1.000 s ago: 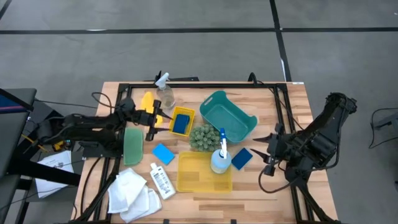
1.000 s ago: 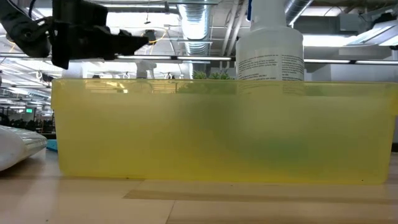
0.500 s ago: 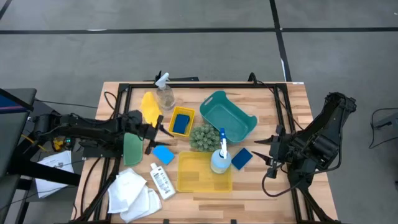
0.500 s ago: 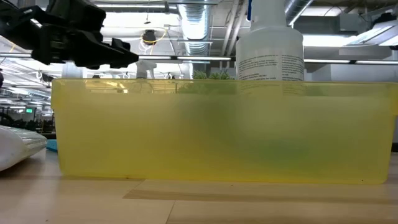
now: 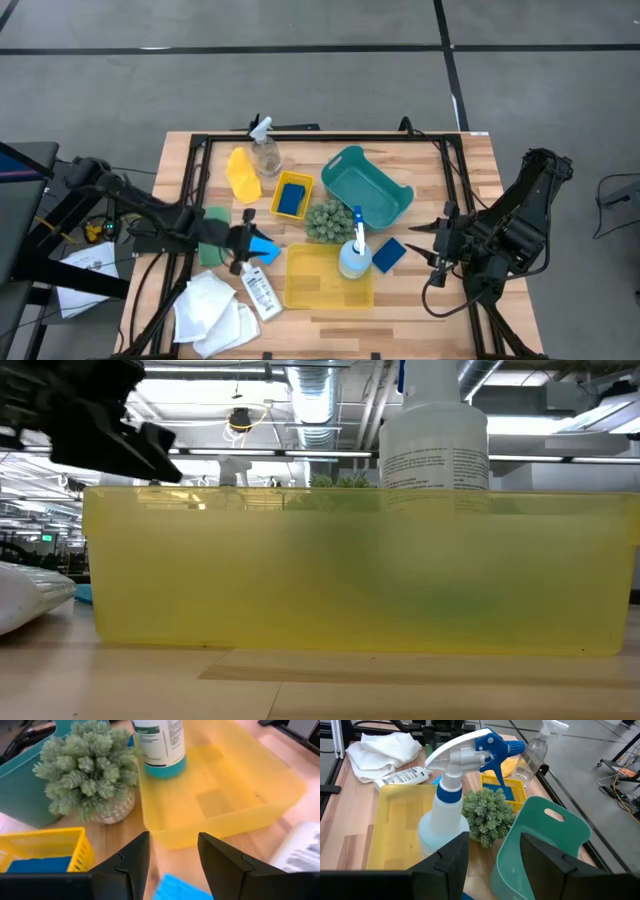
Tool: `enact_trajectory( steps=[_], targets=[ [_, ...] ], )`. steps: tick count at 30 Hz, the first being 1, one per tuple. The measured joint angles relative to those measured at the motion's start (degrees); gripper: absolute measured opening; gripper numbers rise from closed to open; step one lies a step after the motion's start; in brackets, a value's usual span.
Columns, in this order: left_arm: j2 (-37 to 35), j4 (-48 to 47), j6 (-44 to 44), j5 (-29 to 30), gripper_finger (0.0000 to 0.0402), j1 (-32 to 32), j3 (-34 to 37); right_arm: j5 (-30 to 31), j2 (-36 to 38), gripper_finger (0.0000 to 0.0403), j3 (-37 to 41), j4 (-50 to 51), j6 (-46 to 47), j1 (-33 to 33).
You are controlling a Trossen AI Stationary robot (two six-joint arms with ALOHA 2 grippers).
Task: Pick & Place Kitchen Items
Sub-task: Put the blue sponge into the top yellow bin
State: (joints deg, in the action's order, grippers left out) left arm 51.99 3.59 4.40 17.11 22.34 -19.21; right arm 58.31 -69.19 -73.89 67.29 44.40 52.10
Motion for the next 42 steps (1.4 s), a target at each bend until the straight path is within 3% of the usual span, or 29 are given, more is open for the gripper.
enact_trajectory(
  steps=[11, 16, 25, 31, 42],
  targets=[
    [2.7, -5.3, -17.1, 15.7, 0.0161, 13.5, -4.1, 0.0, 0.0, 0.0168, 0.0, 0.0, 0.0, 0.0],
    [10.5, -7.0, -20.2, 16.2, 0.0161, 15.9, -9.0, 0.1, 0.0, 0.0168, 0.0, 0.0, 0.0, 0.0],
    [26.9, -29.0, -34.1, 16.5, 0.0161, 16.1, -21.0, 0.2, -0.3, 0.0168, 0.1, 0.1, -0.3, 0.0],
    [32.6, -28.7, -36.5, 15.7, 0.0161, 15.6, -21.2, 0.2, -0.3, 0.0168, 0.1, 0.1, -0.8, 0.0],
    [36.7, -28.9, -36.2, 15.9, 0.0136, 15.5, -21.2, 0.2, -0.5, 0.0168, 0.1, 0.0, -0.9, 0.0]
  ],
)
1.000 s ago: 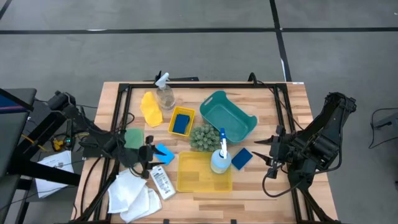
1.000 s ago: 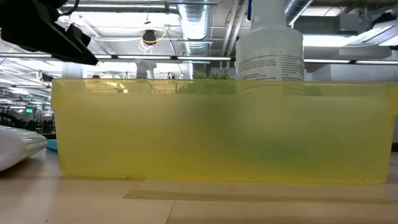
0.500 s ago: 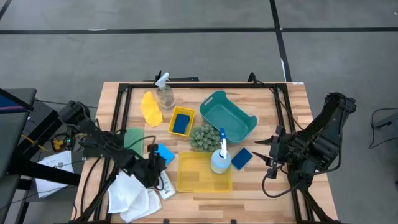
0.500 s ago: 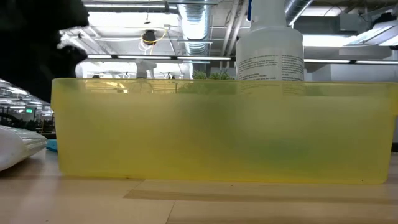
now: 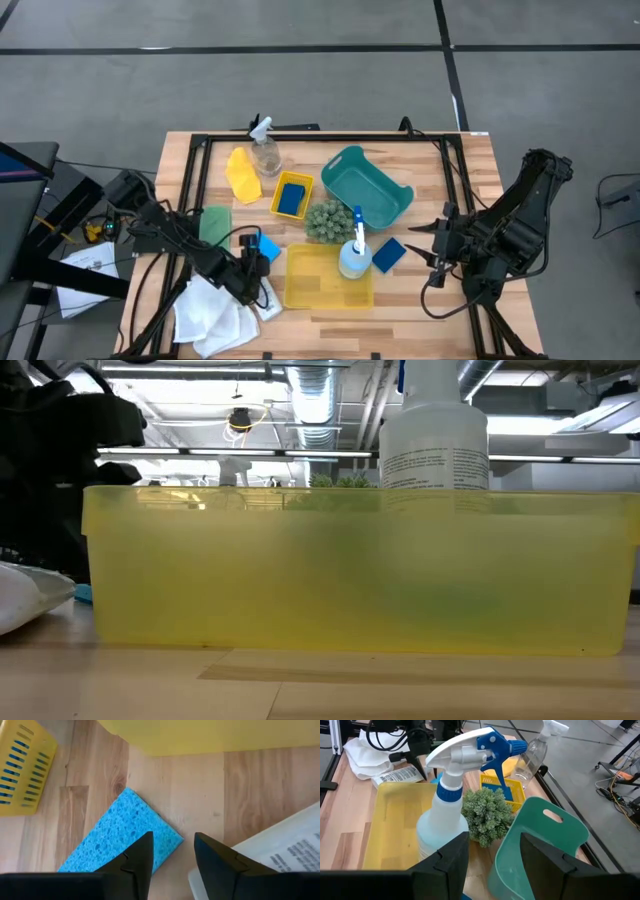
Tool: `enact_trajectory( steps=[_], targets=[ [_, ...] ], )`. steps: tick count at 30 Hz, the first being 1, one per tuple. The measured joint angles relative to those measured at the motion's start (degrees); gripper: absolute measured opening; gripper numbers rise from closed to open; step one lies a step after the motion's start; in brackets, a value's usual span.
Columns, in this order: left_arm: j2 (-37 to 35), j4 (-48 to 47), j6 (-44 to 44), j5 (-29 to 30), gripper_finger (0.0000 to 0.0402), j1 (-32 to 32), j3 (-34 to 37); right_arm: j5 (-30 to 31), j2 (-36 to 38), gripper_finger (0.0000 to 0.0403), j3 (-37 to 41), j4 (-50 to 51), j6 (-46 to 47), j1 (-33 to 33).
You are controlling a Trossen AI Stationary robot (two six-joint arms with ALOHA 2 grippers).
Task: Pick & Place Kitchen Items
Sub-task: Put the blue sponge into the top yellow bin
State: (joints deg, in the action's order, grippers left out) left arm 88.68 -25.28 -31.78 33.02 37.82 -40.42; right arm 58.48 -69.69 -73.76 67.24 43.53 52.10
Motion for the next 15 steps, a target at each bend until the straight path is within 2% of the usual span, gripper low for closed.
enact_trajectory(
  steps=[15],
  targets=[
    [1.1, 0.1, 1.1, -0.1, 0.0124, -0.8, 0.0, -0.1, 0.0, 0.0168, 0.0, 0.0, 0.0, 0.0]
  ],
)
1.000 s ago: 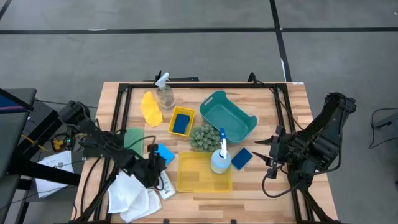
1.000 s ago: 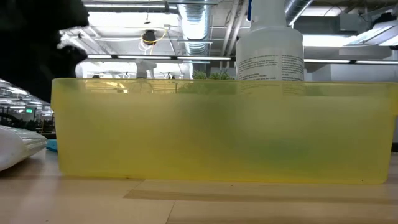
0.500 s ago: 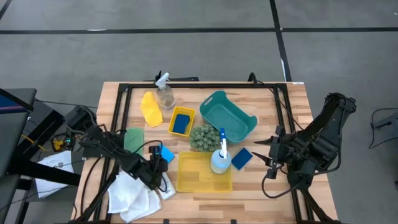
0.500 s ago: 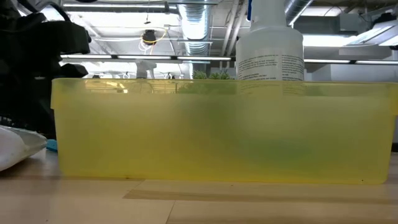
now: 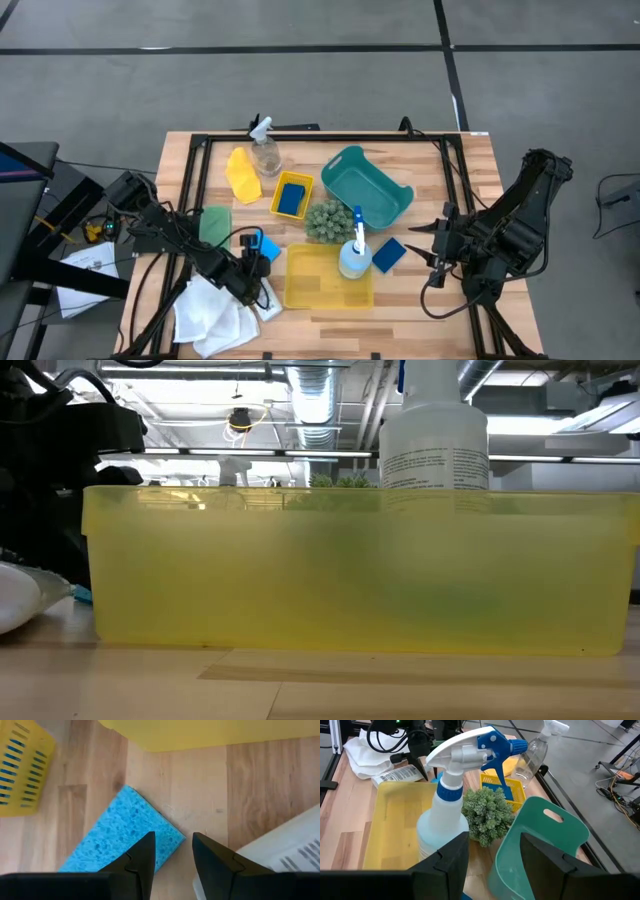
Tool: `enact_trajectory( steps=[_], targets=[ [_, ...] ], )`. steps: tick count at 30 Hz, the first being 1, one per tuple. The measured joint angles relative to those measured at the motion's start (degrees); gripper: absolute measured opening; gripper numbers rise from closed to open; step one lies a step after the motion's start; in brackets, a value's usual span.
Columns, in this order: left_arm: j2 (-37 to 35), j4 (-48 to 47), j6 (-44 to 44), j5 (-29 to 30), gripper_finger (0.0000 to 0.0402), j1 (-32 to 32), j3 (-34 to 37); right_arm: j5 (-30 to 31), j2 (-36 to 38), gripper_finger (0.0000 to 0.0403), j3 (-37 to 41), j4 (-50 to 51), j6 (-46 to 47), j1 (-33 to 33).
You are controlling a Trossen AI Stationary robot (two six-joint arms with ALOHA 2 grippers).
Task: Pick & Place Kitchen Items
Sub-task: Put the blue sponge into the top yellow bin
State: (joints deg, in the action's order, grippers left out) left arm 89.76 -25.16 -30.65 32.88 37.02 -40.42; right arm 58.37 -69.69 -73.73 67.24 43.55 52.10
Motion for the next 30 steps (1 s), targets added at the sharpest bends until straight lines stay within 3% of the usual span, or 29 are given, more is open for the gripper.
enact_trajectory(
  steps=[12, 18, 23, 30],
  targets=[
    [-0.5, 0.9, 3.4, -11.4, 0.0124, -8.5, 0.0, -0.3, 0.0, 0.0168, 0.0, 0.0, 0.0, 0.0],
    [-0.5, 1.0, 3.7, -13.5, 0.0117, -9.8, 0.0, -0.3, 0.0, 0.0168, 0.0, 0.0, 0.0, 0.0],
    [-0.4, 0.9, 3.5, -13.5, 0.0085, -9.8, 0.0, -0.3, 0.0, 0.0168, 0.0, 0.0, 0.0, 0.0],
    [-0.5, 1.5, 3.0, -13.6, 0.0009, -9.8, 0.0, -0.3, 0.0, 0.0168, 0.0, 0.0, 0.4, 0.0]
  ],
)
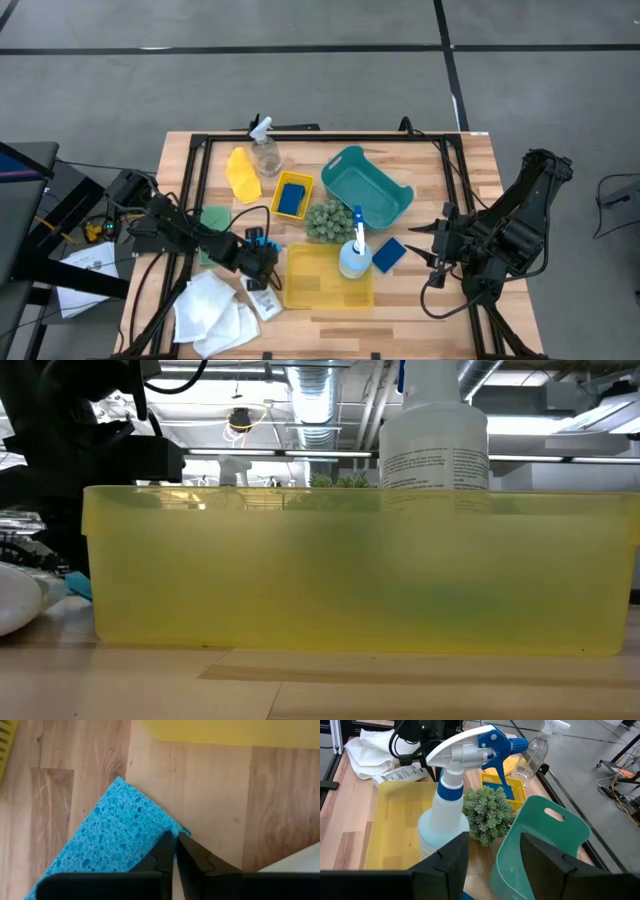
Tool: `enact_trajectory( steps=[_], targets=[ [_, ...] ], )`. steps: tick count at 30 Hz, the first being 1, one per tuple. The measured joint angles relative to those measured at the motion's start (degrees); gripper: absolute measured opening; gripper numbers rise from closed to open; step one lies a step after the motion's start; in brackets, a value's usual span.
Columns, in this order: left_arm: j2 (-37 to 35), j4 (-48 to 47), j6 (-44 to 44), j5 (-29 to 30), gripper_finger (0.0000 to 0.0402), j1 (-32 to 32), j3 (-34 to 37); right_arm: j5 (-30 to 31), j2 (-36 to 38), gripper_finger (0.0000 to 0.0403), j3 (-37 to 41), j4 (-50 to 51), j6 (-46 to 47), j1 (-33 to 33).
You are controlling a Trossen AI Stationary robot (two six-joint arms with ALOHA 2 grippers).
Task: Pick & Place Kitchen Items
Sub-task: Put the blue sponge into the top yellow bin
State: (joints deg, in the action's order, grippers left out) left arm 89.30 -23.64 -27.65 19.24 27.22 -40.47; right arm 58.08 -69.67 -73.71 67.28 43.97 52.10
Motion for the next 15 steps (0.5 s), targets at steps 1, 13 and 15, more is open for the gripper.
enact_trajectory(
  steps=[1, 13, 15],
  targets=[
    [0.0, 0.2, -0.2, -0.1, 0.0006, 0.0, 0.0, 0.0, 0.0, 0.0168, 0.0, 0.0, 0.0, 0.0],
    [-11.0, 0.6, -3.7, 6.1, 0.0001, 2.1, 0.2, -0.1, 0.0, 0.0168, 0.0, 0.0, 0.2, 0.0],
    [-14.4, 1.4, -4.8, 8.0, 0.0001, 3.3, 1.2, -0.2, -0.3, 0.0168, 0.0, 0.0, 0.2, 0.0]
  ],
)
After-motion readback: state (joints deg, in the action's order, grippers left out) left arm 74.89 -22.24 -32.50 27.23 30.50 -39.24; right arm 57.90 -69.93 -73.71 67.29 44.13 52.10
